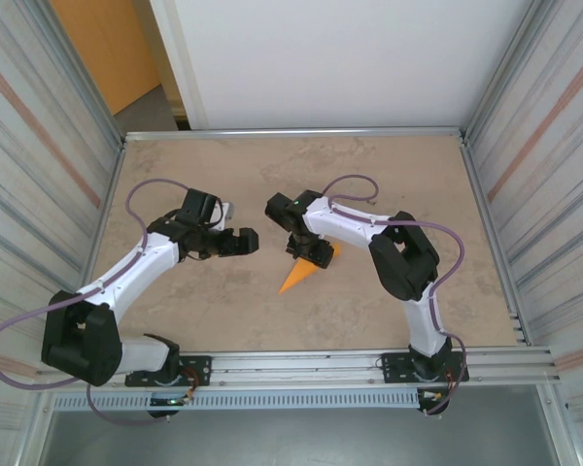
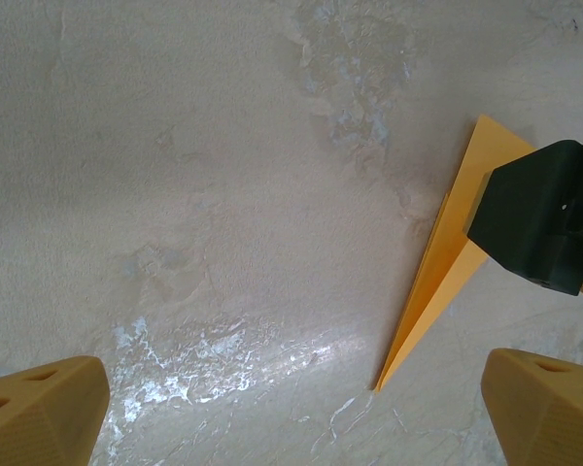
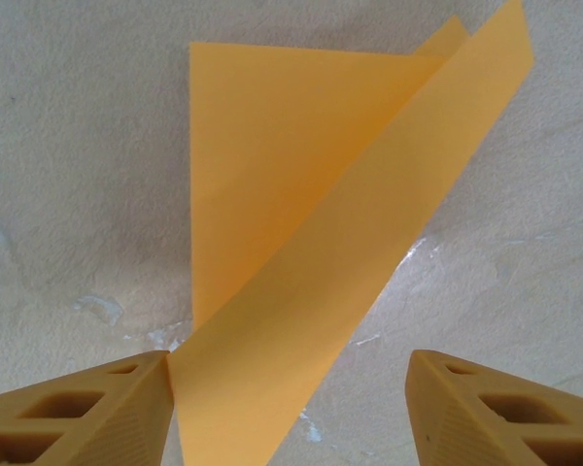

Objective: Fold a paper plane with a square sheet of paper (pick it up from the middle)
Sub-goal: Turn over a paper plane at the center of the table.

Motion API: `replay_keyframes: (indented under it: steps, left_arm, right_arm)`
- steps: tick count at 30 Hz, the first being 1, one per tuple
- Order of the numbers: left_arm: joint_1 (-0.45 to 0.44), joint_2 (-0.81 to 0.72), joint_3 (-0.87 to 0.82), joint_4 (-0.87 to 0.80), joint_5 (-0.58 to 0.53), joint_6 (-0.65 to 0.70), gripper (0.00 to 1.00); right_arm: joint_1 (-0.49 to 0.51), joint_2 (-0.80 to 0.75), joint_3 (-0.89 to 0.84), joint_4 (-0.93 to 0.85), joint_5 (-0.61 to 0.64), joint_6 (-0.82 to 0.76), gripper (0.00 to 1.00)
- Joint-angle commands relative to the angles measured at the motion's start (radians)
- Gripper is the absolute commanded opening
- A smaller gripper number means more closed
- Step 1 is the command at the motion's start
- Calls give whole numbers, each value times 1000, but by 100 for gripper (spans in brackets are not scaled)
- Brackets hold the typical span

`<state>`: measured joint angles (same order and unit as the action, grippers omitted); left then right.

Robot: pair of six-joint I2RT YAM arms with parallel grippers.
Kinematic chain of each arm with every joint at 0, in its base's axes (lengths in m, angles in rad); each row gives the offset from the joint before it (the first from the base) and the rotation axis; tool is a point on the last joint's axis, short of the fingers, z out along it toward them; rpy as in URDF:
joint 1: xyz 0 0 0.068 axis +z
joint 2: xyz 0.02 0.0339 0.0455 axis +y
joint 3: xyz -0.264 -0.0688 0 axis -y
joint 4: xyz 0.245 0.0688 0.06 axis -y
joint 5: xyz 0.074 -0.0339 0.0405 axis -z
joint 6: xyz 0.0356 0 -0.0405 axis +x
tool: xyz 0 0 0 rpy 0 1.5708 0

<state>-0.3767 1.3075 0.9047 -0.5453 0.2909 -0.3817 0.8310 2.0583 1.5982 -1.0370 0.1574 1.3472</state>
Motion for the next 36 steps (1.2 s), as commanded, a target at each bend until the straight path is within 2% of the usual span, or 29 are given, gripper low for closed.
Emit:
replay_keyframes:
  steps: [1, 11, 21, 25, 31, 36]
  left_arm:
    - [6, 1, -8, 12, 14, -5, 99]
    - [7, 5, -7, 13, 14, -5, 99]
    - [6, 9, -9, 10, 7, -9, 99]
    - [9, 6, -9, 6, -9, -14, 99]
    - [52, -7, -12, 11, -7, -42, 99]
    - [134, -13, -26, 64, 97, -91, 99]
  right_arm:
    - [4, -29, -19, -53, 21, 46, 59]
    - [3, -49, -38, -61, 17, 73, 45]
    - [5, -64, -51, -57, 24, 78, 19]
    - [6, -79, -49, -53, 41, 69, 14]
    - [6, -141, -50, 18, 78, -29, 0]
    - [-12, -180, -34, 132, 35, -224, 0]
